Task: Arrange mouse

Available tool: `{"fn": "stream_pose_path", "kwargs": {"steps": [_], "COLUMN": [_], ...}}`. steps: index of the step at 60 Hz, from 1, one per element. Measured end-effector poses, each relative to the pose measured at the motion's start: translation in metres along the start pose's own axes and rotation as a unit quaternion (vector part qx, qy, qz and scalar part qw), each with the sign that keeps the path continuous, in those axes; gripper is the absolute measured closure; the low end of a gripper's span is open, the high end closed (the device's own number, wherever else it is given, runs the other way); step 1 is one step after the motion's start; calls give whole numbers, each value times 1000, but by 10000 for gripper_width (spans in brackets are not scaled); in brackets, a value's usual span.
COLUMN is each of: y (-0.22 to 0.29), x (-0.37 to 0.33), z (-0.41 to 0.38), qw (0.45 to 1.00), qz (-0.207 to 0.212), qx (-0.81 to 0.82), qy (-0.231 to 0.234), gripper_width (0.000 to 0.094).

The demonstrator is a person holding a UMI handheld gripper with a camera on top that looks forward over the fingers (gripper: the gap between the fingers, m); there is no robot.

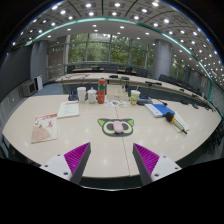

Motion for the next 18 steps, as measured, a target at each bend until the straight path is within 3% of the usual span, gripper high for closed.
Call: {"fn": "stream_pose_path", "kwargs": {"steps": [18], "y": [4], "x": [-35], "z": [-8], "qw": [1000], "qz": [19], "qx": [-4], "qy": [-14], "gripper_width": [82]}}
Point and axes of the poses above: the point between the fingertips, and its own axes, seen from behind it with the camera up: z to the right, y up, x forward, the way the camera looks, the point moved 6 cm from there along -x, backward, against the way the camera looks, and after that the axes turned 15 degrees about y, right-handed, at the moved point
